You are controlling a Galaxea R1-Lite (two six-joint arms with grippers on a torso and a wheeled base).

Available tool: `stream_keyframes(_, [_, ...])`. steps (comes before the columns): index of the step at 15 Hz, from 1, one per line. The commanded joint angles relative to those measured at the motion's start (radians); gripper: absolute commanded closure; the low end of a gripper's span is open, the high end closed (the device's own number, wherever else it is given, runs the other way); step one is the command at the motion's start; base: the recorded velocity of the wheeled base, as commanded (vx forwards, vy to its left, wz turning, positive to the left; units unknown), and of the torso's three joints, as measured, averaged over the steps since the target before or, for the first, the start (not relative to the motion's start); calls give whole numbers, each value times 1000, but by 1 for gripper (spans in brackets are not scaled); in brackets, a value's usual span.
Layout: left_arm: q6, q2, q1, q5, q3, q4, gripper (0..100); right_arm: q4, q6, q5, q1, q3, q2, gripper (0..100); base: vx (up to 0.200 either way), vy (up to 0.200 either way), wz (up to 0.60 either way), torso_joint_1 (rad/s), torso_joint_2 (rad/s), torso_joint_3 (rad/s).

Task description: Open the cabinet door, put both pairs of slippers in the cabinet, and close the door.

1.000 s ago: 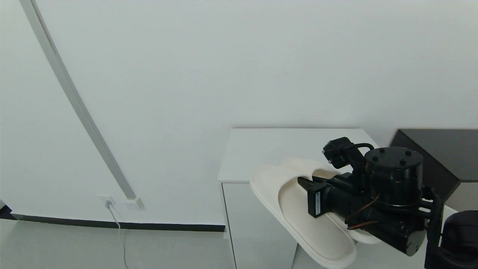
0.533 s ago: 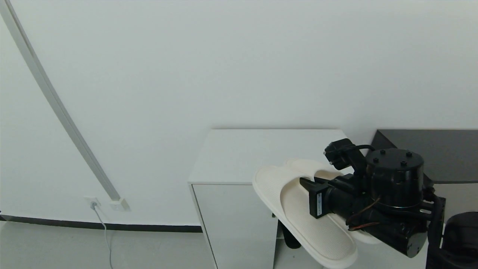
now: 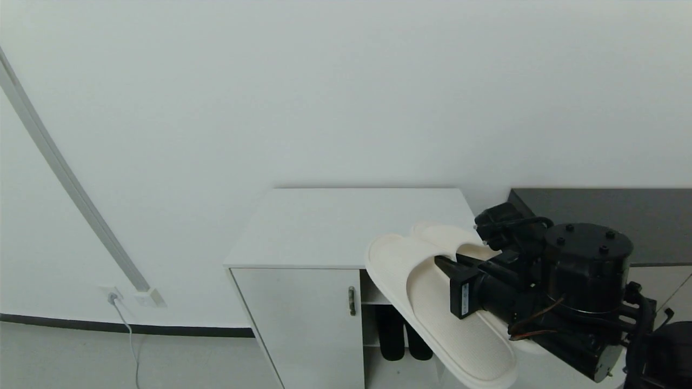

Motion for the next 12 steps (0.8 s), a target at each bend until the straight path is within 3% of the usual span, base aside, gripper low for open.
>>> stream_keyframes(1, [0,0,0,0,0,0,100,-3,0,-1,0,5,7,100,0,0,0,0,0,0])
stream_keyframes(11, [1,0,0,0,0,0,100,-5,0,-1,12,11,11,100,0,0,0,0,0,0])
stream_keyframes(12, [1,0,0,0,0,0,100,-5,0,-1,12,11,11,100,-200,0,0,2,7,2])
